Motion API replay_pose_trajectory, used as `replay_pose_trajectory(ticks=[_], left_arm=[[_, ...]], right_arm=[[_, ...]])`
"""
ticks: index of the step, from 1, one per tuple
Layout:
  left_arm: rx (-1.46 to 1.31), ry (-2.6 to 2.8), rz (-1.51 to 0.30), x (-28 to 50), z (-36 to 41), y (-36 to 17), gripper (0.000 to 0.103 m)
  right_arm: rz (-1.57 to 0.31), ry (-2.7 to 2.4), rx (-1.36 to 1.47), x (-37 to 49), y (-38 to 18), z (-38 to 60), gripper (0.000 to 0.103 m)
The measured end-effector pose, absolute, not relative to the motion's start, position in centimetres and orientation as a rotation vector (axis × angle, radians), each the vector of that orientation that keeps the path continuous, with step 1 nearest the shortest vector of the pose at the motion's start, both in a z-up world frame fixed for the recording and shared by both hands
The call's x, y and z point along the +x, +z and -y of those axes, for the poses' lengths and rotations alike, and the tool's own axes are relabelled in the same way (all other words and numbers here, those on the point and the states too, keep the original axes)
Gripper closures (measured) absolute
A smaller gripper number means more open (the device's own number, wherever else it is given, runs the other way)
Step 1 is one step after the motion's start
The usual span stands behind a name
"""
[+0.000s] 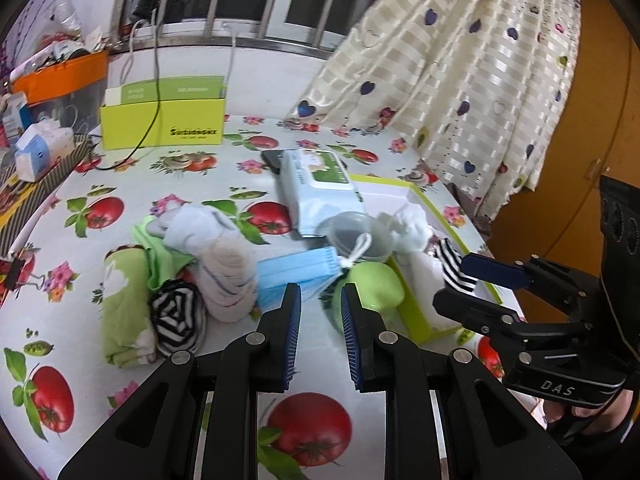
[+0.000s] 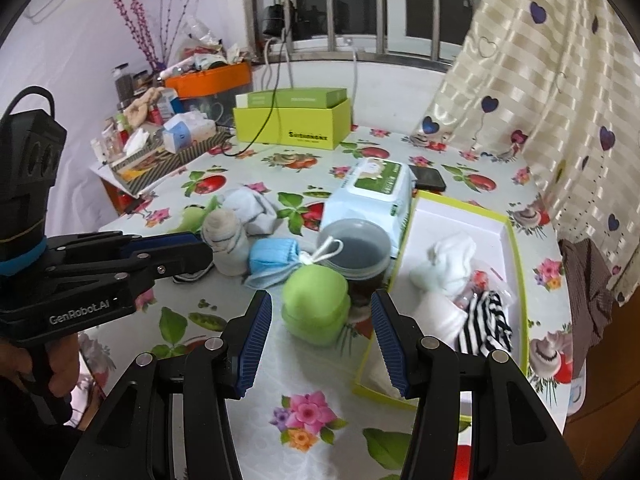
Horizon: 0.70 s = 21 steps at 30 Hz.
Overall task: Organize soft objects
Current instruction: 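Move the left gripper to the green rabbit cloth while the right approaches the cream rolled sock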
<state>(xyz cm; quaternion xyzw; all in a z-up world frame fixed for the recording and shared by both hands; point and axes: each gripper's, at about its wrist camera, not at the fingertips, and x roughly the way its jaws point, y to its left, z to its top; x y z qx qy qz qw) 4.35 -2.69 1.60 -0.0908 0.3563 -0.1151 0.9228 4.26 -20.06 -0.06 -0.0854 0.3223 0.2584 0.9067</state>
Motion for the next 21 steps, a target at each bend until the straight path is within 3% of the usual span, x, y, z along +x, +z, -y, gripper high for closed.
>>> replay_pose_trajectory(ticks=[21], left_arm=[[-0.285,-0.028,-0.735,4.7,-5.4,0.0,0.082]], right_arm=[[-0.673,0.629,-0.226,5.3,-0.4,15.5,0.052]])
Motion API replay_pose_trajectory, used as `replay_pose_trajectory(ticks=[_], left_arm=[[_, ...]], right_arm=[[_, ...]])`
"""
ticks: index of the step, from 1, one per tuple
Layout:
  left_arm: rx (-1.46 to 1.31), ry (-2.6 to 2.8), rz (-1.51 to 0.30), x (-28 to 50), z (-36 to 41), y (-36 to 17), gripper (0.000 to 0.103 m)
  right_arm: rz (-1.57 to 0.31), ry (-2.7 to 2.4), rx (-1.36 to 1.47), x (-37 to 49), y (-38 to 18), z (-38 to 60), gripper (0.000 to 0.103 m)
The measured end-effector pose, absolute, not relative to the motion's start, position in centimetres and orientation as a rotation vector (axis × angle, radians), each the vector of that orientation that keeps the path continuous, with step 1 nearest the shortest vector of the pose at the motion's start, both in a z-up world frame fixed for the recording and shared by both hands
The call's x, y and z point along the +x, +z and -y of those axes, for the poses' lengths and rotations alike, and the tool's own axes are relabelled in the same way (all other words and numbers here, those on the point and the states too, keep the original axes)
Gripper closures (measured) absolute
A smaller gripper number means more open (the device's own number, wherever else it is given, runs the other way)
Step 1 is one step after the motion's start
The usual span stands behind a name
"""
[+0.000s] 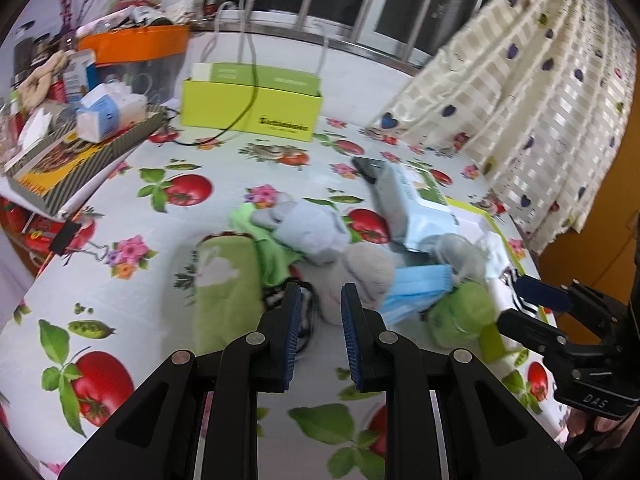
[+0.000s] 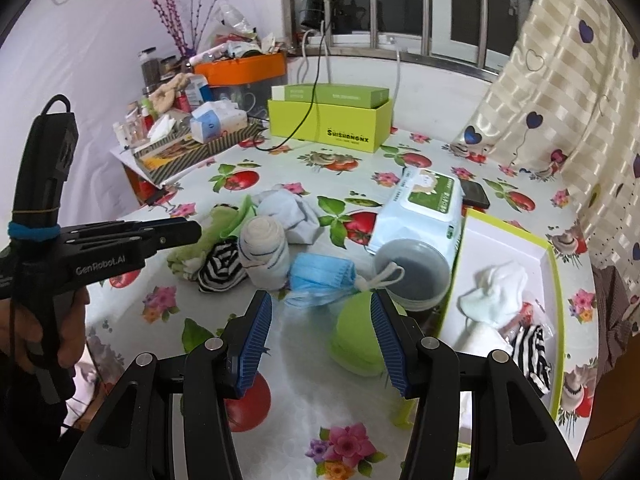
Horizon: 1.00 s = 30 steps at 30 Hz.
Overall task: Organize soft objects
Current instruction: 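Move the left gripper to the green rabbit cloth while the right approaches the cream rolled sock, then close the left gripper on the rabbit cloth while the right closes on the rolled sock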
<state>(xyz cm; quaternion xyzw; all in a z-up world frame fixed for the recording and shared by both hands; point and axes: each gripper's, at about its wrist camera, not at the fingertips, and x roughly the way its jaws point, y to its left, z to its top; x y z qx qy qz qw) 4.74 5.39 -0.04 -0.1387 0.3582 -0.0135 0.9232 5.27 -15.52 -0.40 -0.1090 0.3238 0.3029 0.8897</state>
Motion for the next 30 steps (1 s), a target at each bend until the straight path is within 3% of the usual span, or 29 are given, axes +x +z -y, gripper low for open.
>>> replay_pose_trajectory(ticks=[11,15,30], left_arm=[[-0.309,0.057,-0.766,5.5,-8.8,-1.9,0.075],[-0.324,0.061,-0.782,6.1,-9.5,-2.9,0.063],[-0.365,0.040,-0.840,7.7,-11.3,-5.8,0.057]], right_arm=[[-0.684,0.717,-0.241,6.3,-1.1,12.0,0.050],[-0.686,0.739,-0.243,7.0,-1.5,10.8,0.045],[-0.734,0.758,-0.251,10.2,-3.7,6.4,0.044]])
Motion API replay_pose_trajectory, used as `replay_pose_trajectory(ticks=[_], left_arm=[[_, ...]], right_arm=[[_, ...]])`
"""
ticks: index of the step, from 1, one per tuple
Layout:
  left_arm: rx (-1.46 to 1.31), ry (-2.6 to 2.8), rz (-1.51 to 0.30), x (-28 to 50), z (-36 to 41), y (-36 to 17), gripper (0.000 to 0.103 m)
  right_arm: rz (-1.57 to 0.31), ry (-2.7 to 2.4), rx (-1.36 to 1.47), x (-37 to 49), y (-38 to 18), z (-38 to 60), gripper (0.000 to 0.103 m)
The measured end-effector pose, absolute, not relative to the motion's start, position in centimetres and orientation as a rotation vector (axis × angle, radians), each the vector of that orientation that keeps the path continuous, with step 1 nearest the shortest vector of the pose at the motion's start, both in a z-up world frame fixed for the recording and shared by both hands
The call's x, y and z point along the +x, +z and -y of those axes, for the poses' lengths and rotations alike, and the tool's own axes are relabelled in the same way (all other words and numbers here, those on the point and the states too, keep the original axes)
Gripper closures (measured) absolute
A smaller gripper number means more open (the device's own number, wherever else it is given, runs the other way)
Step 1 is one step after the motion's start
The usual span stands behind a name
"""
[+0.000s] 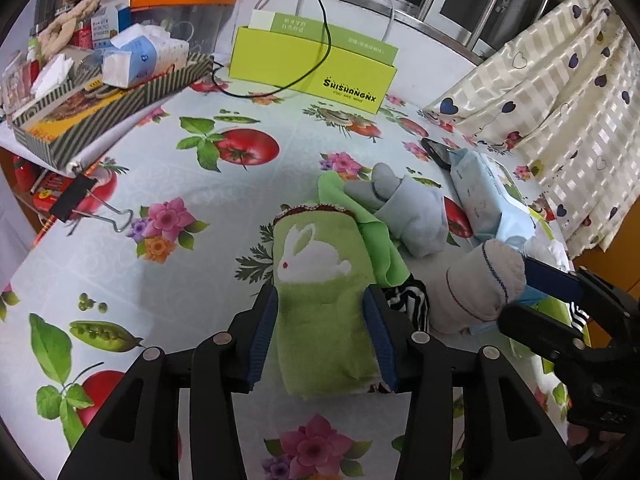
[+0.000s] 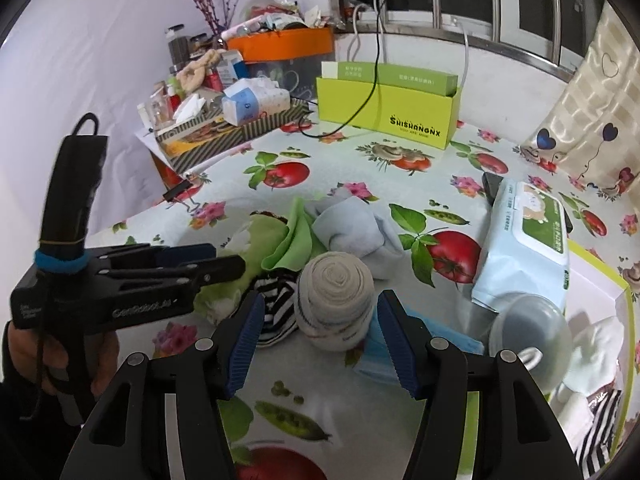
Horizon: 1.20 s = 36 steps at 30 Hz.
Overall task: Organize soft objects
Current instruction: 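Close the left gripper on the rabbit cloth while the right closes on the rolled sock, then carry the rabbit cloth and rolled sock over the white tray with both grippers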
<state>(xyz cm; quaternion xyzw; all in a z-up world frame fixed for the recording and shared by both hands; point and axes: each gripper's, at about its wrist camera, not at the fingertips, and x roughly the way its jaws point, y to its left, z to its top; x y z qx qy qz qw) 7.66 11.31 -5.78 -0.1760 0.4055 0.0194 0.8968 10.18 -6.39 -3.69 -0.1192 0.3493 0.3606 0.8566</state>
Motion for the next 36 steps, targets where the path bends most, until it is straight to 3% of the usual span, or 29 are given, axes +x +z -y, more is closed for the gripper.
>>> replay_pose_trajectory(ticks=[5,7,14,16,21,36], left_arm=[[-0.359,0.039,-0.860,8.1,-11.0,-6.3,0.054],[-0.376,0.035,-0.874,8.3,-11.2,-6.7,0.051],[-0.358,0.032,-0.854,8.4,-10.6,-6.9,0.049],[-0.370,0.015,-0.851,8.3,-10.6,-6.9,0.059],[-0.385,0.029,-0.821,7.5,-11.1,-6.2,0.068],[-0.359,0.031,-0.710,4.3,-10.7,-1.7,0.069]], right_arm=[[-0.763,0.728,-0.228,11.3,-4.5,6.0,0.046],[-0.763,0.725,-0.226,11.5,-4.6,5.9,0.061],[-0.752,0.725,-0.229,11.4,-4.7,6.0,0.063],[-0.750,0.726,-0.227,11.3,-4.6,6.0,0.063],[-0.725,0.730,-0.220,10.9,-3.9,6.5,0.064],[-0.630,0.761,-0.167,7.5,-0.7,8.7,0.064]])
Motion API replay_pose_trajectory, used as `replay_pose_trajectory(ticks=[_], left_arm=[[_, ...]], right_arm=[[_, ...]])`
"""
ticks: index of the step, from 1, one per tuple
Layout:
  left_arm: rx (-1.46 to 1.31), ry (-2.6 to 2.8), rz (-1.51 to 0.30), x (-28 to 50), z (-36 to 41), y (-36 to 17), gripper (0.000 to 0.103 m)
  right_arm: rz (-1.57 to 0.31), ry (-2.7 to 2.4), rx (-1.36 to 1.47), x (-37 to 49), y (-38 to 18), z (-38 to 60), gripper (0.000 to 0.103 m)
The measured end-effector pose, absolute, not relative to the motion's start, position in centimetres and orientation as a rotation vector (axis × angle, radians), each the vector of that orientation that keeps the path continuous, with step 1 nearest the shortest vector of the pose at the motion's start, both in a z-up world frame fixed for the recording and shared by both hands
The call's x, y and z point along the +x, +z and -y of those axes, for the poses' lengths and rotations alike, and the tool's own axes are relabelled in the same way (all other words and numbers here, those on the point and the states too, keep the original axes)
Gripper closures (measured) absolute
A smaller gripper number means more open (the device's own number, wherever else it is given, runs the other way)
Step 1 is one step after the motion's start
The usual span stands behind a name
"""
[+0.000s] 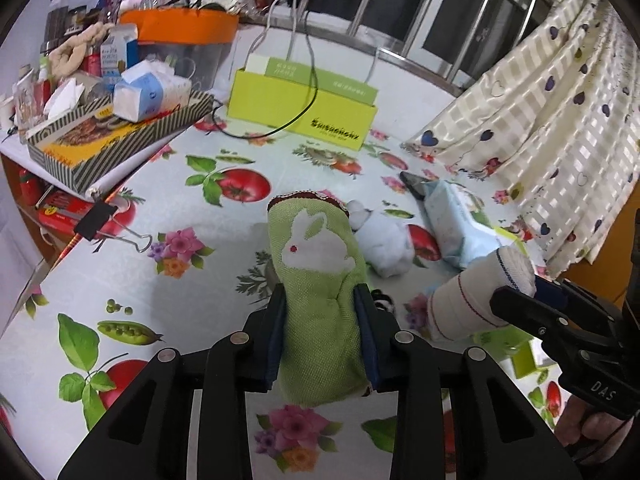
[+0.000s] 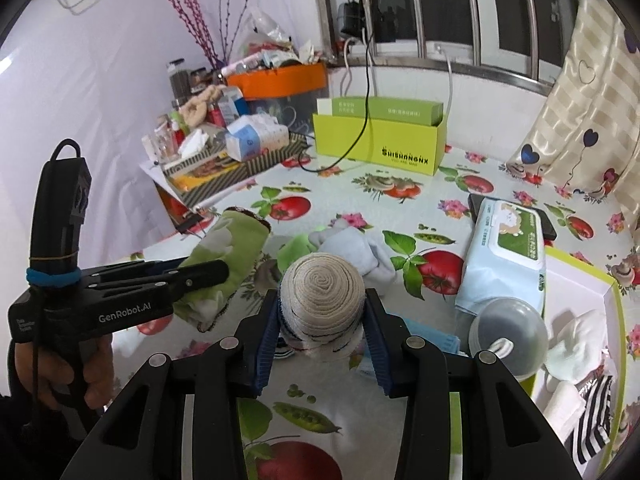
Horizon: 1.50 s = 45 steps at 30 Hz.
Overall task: Organize soft objects
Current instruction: 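Carry the rabbit cloth and rolled sock over the white tray with both grippers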
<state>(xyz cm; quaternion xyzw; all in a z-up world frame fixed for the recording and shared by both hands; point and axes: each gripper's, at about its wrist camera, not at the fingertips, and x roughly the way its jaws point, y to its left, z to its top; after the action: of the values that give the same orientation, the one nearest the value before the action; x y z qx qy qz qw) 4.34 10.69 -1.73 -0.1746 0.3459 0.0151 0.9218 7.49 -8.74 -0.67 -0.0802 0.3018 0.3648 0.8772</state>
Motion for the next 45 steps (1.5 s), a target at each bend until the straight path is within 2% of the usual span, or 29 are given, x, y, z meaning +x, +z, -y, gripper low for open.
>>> replay_pose_trajectory(ticks=[20,45], left_arm=[[-0.298,-0.085,-0.677,3.1,-5.2,1.0,0.069],[-0.201,-0.245,-0.680,5.4,2.7,3.2,0.069]], right_arm=[[-0.567,0.722,-0.101,4.7,1.3,13.8,0.064],[-0.504,0.559,0.007,4.9,2.7,23.2,0.064]])
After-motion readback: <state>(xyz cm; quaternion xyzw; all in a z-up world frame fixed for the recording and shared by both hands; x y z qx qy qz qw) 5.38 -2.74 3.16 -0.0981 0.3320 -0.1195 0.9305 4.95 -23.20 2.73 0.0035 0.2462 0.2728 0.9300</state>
